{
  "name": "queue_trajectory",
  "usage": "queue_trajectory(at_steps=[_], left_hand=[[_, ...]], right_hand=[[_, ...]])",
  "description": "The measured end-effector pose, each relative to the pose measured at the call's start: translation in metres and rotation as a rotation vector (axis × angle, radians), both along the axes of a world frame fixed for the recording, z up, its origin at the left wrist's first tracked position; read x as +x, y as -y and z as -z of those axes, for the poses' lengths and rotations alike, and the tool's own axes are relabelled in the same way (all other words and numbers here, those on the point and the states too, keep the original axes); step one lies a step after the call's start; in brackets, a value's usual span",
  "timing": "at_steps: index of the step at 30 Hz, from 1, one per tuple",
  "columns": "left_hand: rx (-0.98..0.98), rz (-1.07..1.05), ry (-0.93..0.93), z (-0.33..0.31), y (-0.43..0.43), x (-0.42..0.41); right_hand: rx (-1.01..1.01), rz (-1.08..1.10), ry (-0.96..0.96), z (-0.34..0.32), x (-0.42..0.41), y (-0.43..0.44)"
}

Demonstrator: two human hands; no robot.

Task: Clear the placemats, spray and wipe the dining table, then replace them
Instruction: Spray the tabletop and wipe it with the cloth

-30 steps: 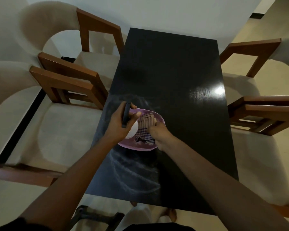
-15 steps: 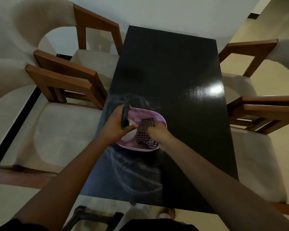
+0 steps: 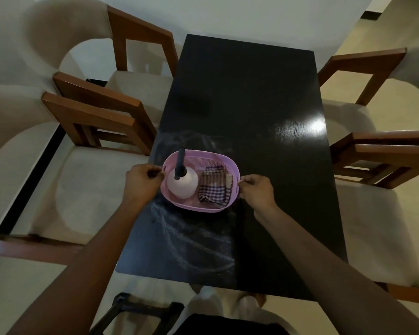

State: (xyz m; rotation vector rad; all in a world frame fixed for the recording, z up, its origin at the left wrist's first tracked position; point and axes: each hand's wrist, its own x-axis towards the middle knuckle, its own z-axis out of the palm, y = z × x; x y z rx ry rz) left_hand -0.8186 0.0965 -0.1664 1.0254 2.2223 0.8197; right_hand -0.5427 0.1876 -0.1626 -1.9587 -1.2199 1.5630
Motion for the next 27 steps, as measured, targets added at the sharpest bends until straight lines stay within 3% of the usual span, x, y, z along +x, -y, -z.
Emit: queue_trajectory(at_steps=[7, 17, 27], left_hand=[[-0.006, -0.007, 0.012, -0.008, -0.009, 0.025], [0.028, 0.140, 0.107, -0.018, -0.041, 0.157], [-0.005, 0.213, 0.217, -0.004, -0.067, 0.274]], right_hand=[[0.006, 0.045, -0.076, 0.005, 0.024, -0.003], [0.135, 0.167, 0.006, -0.019, 0.170, -0.024], [0.125, 0.185, 0.085, -0.015, 0.291, -0.032]])
